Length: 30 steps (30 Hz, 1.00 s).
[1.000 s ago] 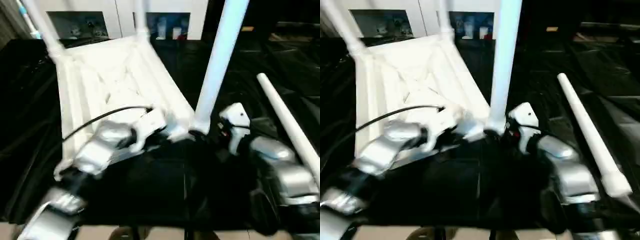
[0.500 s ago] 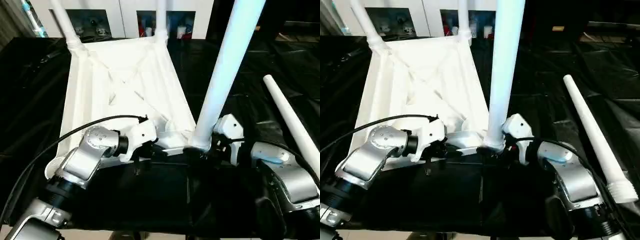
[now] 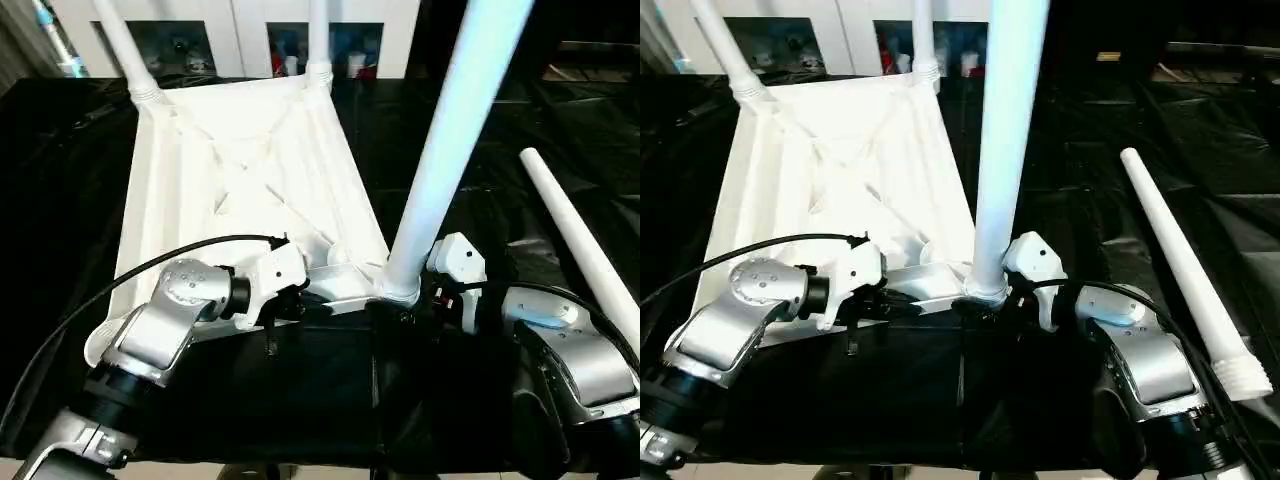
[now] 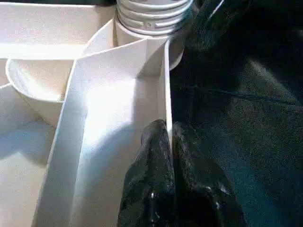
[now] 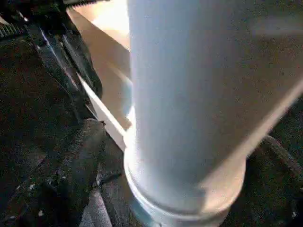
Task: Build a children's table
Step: Rotate leg to tighten
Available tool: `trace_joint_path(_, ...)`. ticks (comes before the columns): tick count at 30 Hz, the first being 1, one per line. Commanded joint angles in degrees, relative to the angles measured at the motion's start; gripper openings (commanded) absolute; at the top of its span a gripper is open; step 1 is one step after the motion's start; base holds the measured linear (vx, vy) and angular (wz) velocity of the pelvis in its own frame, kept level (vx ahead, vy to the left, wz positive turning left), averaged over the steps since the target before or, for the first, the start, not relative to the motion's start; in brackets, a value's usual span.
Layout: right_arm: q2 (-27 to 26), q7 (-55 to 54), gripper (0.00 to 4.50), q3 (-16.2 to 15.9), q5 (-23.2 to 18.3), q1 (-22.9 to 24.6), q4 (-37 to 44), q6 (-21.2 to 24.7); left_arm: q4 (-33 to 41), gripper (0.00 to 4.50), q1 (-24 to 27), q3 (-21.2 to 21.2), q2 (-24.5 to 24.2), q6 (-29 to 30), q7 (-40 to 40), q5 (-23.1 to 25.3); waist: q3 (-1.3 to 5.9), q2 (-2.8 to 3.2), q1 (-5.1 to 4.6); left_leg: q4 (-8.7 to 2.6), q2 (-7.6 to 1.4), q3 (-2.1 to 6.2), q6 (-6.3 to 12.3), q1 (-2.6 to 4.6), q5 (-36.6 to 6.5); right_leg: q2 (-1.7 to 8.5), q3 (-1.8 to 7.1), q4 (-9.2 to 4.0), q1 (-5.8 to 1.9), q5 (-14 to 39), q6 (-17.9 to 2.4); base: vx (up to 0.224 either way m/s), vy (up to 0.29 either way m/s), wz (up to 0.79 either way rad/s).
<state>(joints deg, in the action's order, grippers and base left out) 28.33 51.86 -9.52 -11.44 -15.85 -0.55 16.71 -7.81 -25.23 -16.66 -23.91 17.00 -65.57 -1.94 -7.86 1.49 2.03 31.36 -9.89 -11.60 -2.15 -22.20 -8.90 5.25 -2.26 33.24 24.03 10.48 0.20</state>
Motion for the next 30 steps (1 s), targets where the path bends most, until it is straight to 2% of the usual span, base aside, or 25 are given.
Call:
trace_joint_path(1,0.1,0.7,4.15,-0.4,0.0,0.1,-0.3,-0.9,0.5,0.0,1.9,-0.3,1.4,-0.8,-0.7,-3.9,3.66,-1.34,0.13,-2.34,-2.92,1.06,9.66,0.96,-5.6,2.71,2.16,-2.41,-3.08,2.7,-16.5,0.0,0.0,0.0)
trace_joint_path(3,0.0,0.6,4.15,-0.5,0.1,0.1,-0.5,-1.1,0.5,0.0,1.9,-0.4,1.3,-0.8,-0.7,-3.8,3.69,-1.24,0.12,-2.34,-2.97,1.1,9.63,1.01,-5.5,2.73,2.16,-2.36,-3.07,2.7,-16.5,0.0,0.0,0.0)
trace_joint_path(6,-0.1,0.6,3.81,-0.5,0.3,-0.1,-1.0,-1.3,0.4,0.0,2.0,-1.0,0.5,-1.1,-0.9,-2.9,3.77,-1.31,0.08,-2.25,-2.91,1.1,9.96,0.97,-4.7,2.68,2.14,-2.2,-3.12,1.5,-16.6,0.0,0.0,0.0)
trace_joint_path(10,-0.5,0.3,3.65,-0.4,0.3,-0.4,-1.8,-1.4,-0.2,0.0,1.8,-1.4,0.1,-1.7,-0.8,-1.6,3.74,-1.3,0.07,-2.19,-2.89,1.08,10.21,0.95,-4.7,2.68,2.12,-2.19,-3.13,1.3,-16.8,0.0,0.0,0.0)
trace_joint_path(11,-0.5,0.3,3.43,-0.4,0.3,-0.5,-1.8,-1.4,-0.3,0.0,1.8,-1.4,0.1,-1.7,-0.8,-1.6,3.72,-1.31,0.05,-2.18,-2.89,1.06,9.99,0.96,-5.2,2.7,2.13,-2.26,-3.08,2.1,-16.9,0.0,0.0,0.0)
trace_joint_path(14,-0.8,0.3,3.26,-0.5,0.2,-0.6,-2.1,-1.6,-0.4,0.0,1.7,-1.4,0.1,-1.7,-0.9,-1.5,3.65,-1.32,0.08,-2.24,-2.93,1.07,9.47,1.02,-6.0,2.71,2.16,-2.36,-3.06,3.4,-16.6,0.0,0.0,0.0)
trace_joint_path(15,-0.8,0.3,3.02,-0.5,0.2,-0.6,-2.2,-1.6,-0.4,0.0,1.7,-1.4,0.1,-1.6,-1.0,-1.5,3.67,-1.34,0.05,-2.25,-2.96,1.08,9.22,1.06,-6.2,2.66,2.17,-2.37,-3.01,3.7,-16.5,0.0,0.0,0.0)
trace_joint_path(20,-0.9,0.4,2.79,-0.6,0.2,-0.4,-2.5,-1.9,-0.5,0.0,1.9,-1.6,-0.2,-1.6,-1.2,-1.5,3.67,-1.29,0.06,-2.22,-2.92,1.1,8.87,1.02,-6.7,2.7,2.21,-2.35,-3.01,4.1,-16.4,0.0,0.0,0.0)
trace_joint_path(26,-1.7,-0.3,2.74,-0.6,0.2,-0.1,-3.0,-1.7,-1.1,0.0,1.6,-1.7,-0.2,-1.3,-0.8,-1.4,3.59,-1.29,0.06,-2.24,-2.89,1.12,8.44,0.97,-7.4,2.73,2.24,-2.45,-2.95,5.1,-16.2,0.0,0.0,0.0)
trace_joint_path(30,-5.7,-8.3,2.74,1.3,1.2,-0.1,-6.4,0.8,-3.6,0.0,0.3,-1.2,2.1,0.7,3.7,0.1,3.27,-1.37,-0.2,-2.45,-2.79,1.11,7.15,0.91,-9.6,2.72,2.28,-2.92,-2.71,9.2,-15.5,0.0,0.0,0.0)
